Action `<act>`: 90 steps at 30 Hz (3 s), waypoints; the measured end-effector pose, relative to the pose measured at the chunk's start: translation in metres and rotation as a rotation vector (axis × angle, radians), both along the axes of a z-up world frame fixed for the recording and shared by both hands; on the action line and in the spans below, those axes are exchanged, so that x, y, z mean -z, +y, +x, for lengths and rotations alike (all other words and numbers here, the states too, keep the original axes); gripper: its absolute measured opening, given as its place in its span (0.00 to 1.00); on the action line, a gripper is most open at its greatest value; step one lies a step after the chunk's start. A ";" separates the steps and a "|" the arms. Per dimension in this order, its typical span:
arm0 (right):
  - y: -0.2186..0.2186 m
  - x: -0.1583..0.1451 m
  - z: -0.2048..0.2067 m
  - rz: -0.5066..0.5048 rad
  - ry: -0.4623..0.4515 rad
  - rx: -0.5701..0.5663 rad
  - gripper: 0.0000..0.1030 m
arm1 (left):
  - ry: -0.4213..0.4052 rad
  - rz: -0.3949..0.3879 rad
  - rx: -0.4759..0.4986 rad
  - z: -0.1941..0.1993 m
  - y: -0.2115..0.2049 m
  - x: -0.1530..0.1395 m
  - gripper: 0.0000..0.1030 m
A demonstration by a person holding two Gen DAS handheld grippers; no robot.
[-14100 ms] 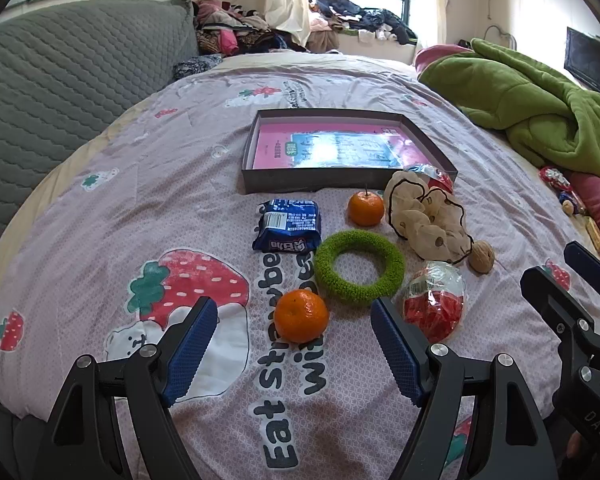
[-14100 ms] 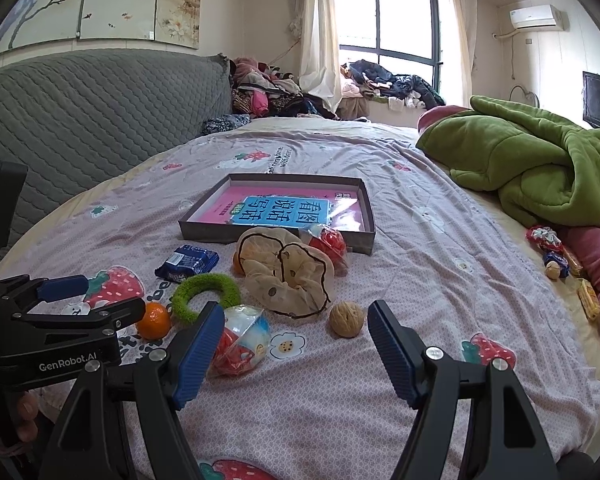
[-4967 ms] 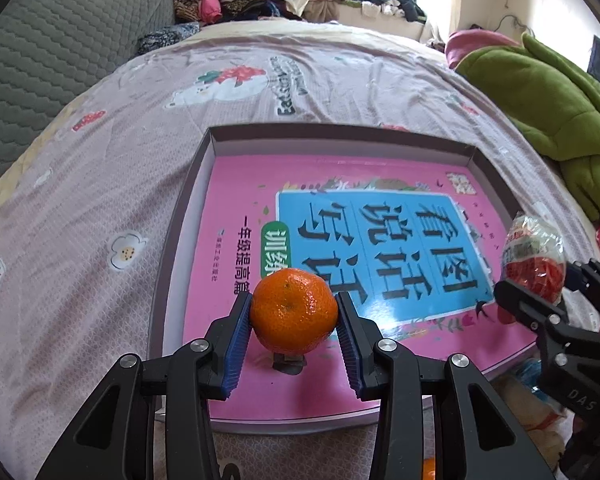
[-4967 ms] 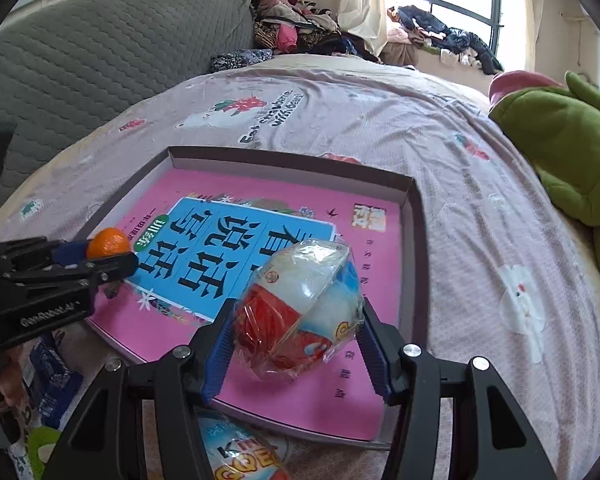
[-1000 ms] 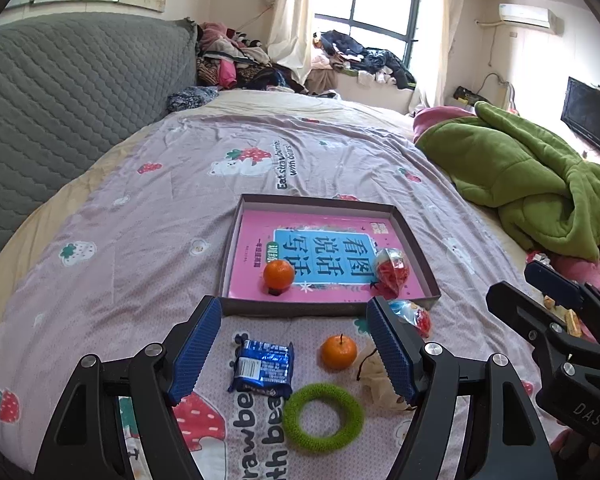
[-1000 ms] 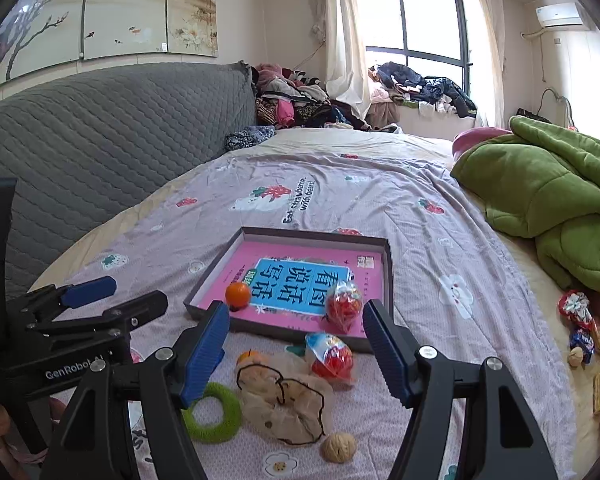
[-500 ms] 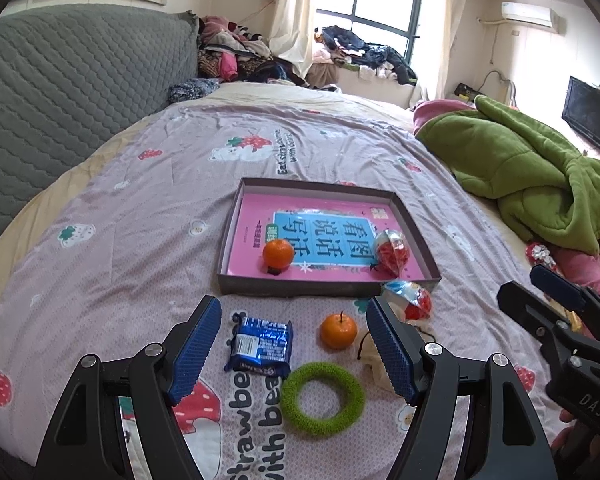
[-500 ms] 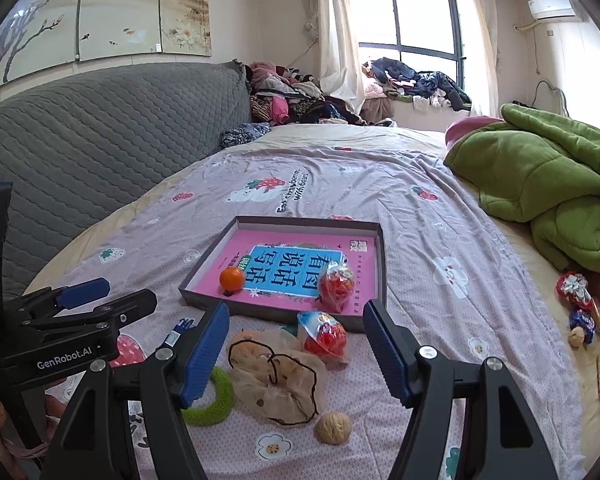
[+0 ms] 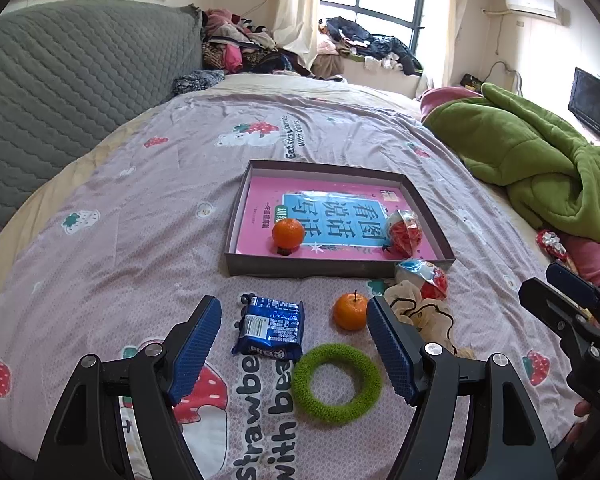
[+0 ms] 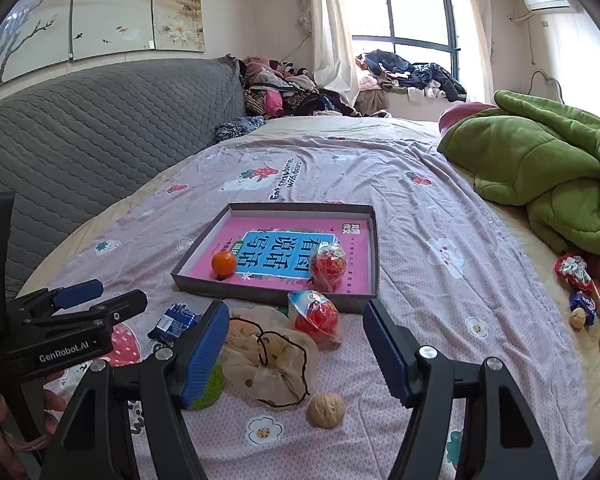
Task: Organize objects
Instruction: 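Withdraw both open grippers from the tray back over the bed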
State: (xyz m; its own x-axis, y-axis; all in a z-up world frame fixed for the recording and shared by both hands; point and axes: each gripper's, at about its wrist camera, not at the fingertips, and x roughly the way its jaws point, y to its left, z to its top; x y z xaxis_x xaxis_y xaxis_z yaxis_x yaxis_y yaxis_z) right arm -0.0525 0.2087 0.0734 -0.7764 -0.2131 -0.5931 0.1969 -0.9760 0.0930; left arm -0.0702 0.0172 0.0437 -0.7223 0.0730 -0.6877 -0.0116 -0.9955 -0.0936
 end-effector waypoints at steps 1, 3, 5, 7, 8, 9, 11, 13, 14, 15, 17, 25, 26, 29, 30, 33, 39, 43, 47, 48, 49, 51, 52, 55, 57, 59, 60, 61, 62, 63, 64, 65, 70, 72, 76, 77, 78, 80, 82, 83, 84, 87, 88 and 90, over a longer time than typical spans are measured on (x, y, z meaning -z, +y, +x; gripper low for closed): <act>0.000 0.001 0.000 0.000 -0.002 0.000 0.67 | -0.001 -0.001 0.003 0.000 0.001 0.001 0.74; 0.001 0.002 0.001 0.000 -0.004 0.001 0.67 | -0.003 -0.004 0.007 0.001 0.002 0.002 0.74; 0.002 0.005 0.002 0.001 -0.012 -0.003 0.67 | -0.007 -0.010 0.012 0.002 0.003 0.004 0.74; 0.002 0.006 0.003 0.005 -0.013 0.000 0.67 | -0.014 -0.016 0.014 0.003 0.003 0.007 0.74; 0.002 0.007 0.002 0.005 -0.014 0.000 0.67 | -0.018 -0.017 0.015 0.003 0.004 0.009 0.74; 0.003 0.008 0.003 0.004 -0.017 0.001 0.67 | -0.023 -0.019 0.017 0.003 0.003 0.011 0.74; 0.003 0.010 0.003 0.006 -0.020 0.002 0.67 | -0.034 -0.020 0.014 0.004 0.003 0.015 0.74; 0.003 0.012 0.003 0.008 -0.025 0.000 0.67 | -0.043 -0.020 0.017 0.004 0.002 0.018 0.74; 0.003 0.013 0.003 0.008 -0.026 -0.001 0.67 | -0.045 -0.022 0.017 0.005 0.002 0.019 0.74; 0.004 0.014 0.003 0.007 -0.027 -0.001 0.67 | -0.047 -0.026 0.019 0.004 0.002 0.020 0.74; 0.004 0.016 0.004 0.006 -0.031 -0.001 0.67 | -0.050 -0.028 0.019 0.005 0.002 0.021 0.74; 0.006 0.023 0.006 0.001 -0.046 -0.002 0.67 | -0.071 -0.027 0.031 0.008 0.002 0.029 0.74; 0.007 0.024 0.007 0.001 -0.047 -0.003 0.67 | -0.074 -0.028 0.034 0.008 0.002 0.030 0.74; 0.009 0.029 0.007 0.004 -0.058 0.002 0.67 | -0.083 -0.028 0.037 0.010 0.002 0.034 0.74; 0.009 0.030 0.008 0.005 -0.061 0.003 0.67 | -0.084 -0.029 0.037 0.010 0.003 0.035 0.74; 0.012 0.033 0.009 0.001 -0.071 0.004 0.67 | -0.094 -0.037 0.038 0.011 0.004 0.037 0.74; 0.013 0.043 0.011 0.004 -0.099 -0.001 0.67 | -0.110 -0.032 0.048 0.012 0.005 0.042 0.74; 0.011 0.051 0.011 0.004 -0.125 -0.011 0.67 | -0.124 -0.031 0.059 0.013 0.008 0.045 0.74; 0.007 0.056 0.011 0.009 -0.139 -0.024 0.67 | -0.138 -0.027 0.064 0.013 0.011 0.048 0.74; 0.006 0.057 0.011 0.012 -0.141 -0.024 0.67 | -0.143 -0.029 0.066 0.013 0.011 0.049 0.74; 0.005 0.058 0.011 0.013 -0.143 -0.025 0.67 | -0.146 -0.029 0.067 0.013 0.012 0.050 0.74; 0.004 0.059 0.011 0.013 -0.151 -0.031 0.67 | -0.152 -0.023 0.071 0.013 0.011 0.051 0.74; 0.003 0.060 0.011 0.015 -0.153 -0.033 0.67 | -0.155 -0.022 0.072 0.012 0.011 0.052 0.74; 0.002 0.063 0.011 0.021 -0.161 -0.035 0.67 | -0.168 -0.019 0.070 0.011 0.010 0.055 0.74; 0.002 0.064 0.011 0.024 -0.167 -0.038 0.67 | -0.173 -0.017 0.073 0.012 0.010 0.056 0.74; 0.001 0.066 0.012 0.029 -0.172 -0.042 0.67 | -0.179 -0.020 0.076 0.012 0.011 0.058 0.74; 0.001 0.067 0.012 0.032 -0.175 -0.042 0.67 | -0.182 -0.022 0.078 0.012 0.011 0.058 0.74; 0.001 0.068 0.012 0.033 -0.177 -0.042 0.67 | -0.186 -0.022 0.079 0.012 0.011 0.059 0.74; 0.001 0.070 0.012 0.036 -0.182 -0.043 0.67 | -0.188 -0.021 0.082 0.013 0.012 0.060 0.74; 0.001 0.071 0.013 0.040 -0.185 -0.044 0.67 | -0.192 -0.019 0.084 0.013 0.012 0.061 0.74; 0.001 0.072 0.013 0.043 -0.188 -0.043 0.67 | -0.193 -0.018 0.084 0.013 0.011 0.062 0.74; 0.001 0.073 0.013 0.044 -0.191 -0.042 0.67 | -0.196 -0.019 0.084 0.013 0.011 0.062 0.74; 0.001 0.077 0.014 0.044 -0.203 -0.044 0.67 | -0.209 -0.018 0.087 0.013 0.011 0.066 0.74; 0.001 0.078 0.015 0.045 -0.206 -0.045 0.67 | -0.216 -0.021 0.086 0.013 0.011 0.067 0.74; 0.000 0.080 0.016 0.052 -0.212 -0.048 0.67 | -0.236 -0.022 0.084 0.013 0.011 0.071 0.74; 0.000 0.081 0.017 0.052 -0.213 -0.049 0.67 | -0.241 -0.023 0.084 0.013 0.011 0.072 0.74; 0.000 0.081 0.017 0.052 -0.213 -0.050 0.67 | -0.244 -0.023 0.084 0.013 0.010 0.073 0.74; 0.001 0.082 0.018 0.055 -0.216 -0.051 0.67 | -0.249 -0.017 0.089 0.013 0.010 0.074 0.74; 0.001 0.082 0.018 0.054 -0.218 -0.050 0.67 | -0.255 -0.008 0.088 0.013 0.009 0.075 0.74; 0.001 0.083 0.018 0.054 -0.219 -0.049 0.67 | -0.257 -0.006 0.085 0.013 0.009 0.075 0.74; 0.001 0.083 0.018 0.054 -0.218 -0.047 0.67 | -0.257 -0.005 0.082 0.013 0.008 0.075 0.74; 0.002 0.083 0.019 0.052 -0.217 -0.044 0.67 | -0.255 -0.001 0.071 0.013 0.006 0.075 0.74; 0.003 0.083 0.018 0.050 -0.216 -0.042 0.67 | -0.254 0.001 0.070 0.012 0.005 0.075 0.74; 0.003 0.083 0.018 0.048 -0.215 -0.042 0.67 | -0.252 0.001 0.068 0.012 0.005 0.075 0.74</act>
